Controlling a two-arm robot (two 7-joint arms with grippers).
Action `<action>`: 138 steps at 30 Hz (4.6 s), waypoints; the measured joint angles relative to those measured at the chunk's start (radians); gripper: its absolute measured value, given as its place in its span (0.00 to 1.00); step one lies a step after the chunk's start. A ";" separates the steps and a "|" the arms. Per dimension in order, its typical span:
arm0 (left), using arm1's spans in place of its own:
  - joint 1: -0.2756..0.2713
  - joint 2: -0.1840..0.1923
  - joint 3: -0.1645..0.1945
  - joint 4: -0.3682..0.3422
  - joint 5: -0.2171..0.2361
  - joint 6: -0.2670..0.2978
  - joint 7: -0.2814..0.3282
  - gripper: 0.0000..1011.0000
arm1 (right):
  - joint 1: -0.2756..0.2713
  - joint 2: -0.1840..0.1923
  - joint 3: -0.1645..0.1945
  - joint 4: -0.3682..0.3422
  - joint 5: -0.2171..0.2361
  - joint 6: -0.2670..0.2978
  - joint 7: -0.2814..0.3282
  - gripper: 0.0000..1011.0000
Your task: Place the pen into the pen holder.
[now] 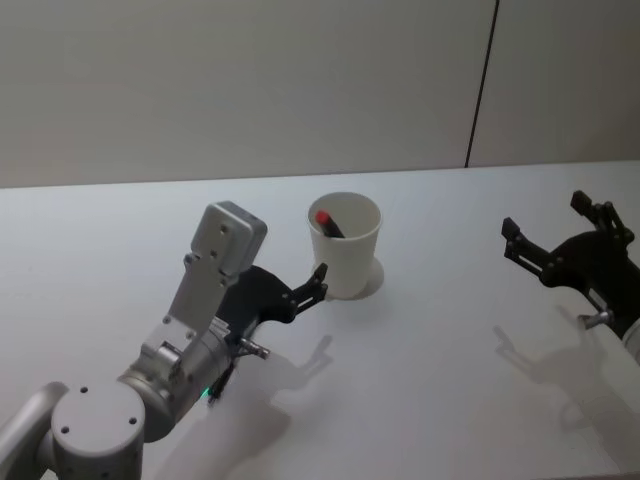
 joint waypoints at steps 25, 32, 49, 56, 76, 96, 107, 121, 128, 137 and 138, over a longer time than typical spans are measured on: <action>0.011 0.012 -0.049 -0.020 -0.186 0.178 0.008 0.99 | -0.001 0.001 0.000 -0.001 0.000 0.000 0.000 0.99; -0.001 0.005 -0.052 0.002 -0.192 0.222 0.001 0.99 | -0.001 0.001 0.000 -0.001 0.000 0.000 0.000 0.99; -0.004 0.013 -0.065 0.023 -0.210 0.311 -0.016 0.99 | -0.001 0.001 0.000 -0.001 0.000 0.000 0.000 0.99; 0.010 0.023 -0.072 0.010 -0.221 0.331 -0.002 0.99 | -0.001 0.001 0.000 -0.001 0.000 0.000 0.000 0.99; 0.052 0.055 -0.095 -0.047 -0.236 0.410 0.072 0.99 | -0.001 0.001 0.000 -0.001 0.000 0.000 0.000 0.99; 0.094 0.071 -0.099 -0.085 -0.249 0.467 0.088 0.97 | -0.001 0.001 0.000 -0.001 0.000 0.000 0.000 0.99; 0.105 0.074 -0.099 -0.088 -0.247 0.468 0.068 0.71 | -0.001 0.001 0.000 -0.001 0.000 0.000 0.000 0.99; 0.113 0.075 -0.100 -0.086 -0.241 0.458 0.047 0.24 | -0.001 0.001 0.000 -0.001 0.000 0.000 0.000 0.99; 0.114 0.075 -0.103 -0.082 -0.238 0.451 0.042 0.17 | -0.001 0.001 0.000 -0.001 0.000 0.000 0.000 0.99; 0.112 0.072 -0.106 -0.075 -0.233 0.443 0.033 0.17 | -0.001 0.000 0.000 -0.001 0.000 0.000 0.000 0.99; 0.111 0.071 -0.107 -0.074 -0.233 0.441 0.032 0.17 | -0.001 0.001 0.000 -0.001 0.000 0.000 0.000 0.99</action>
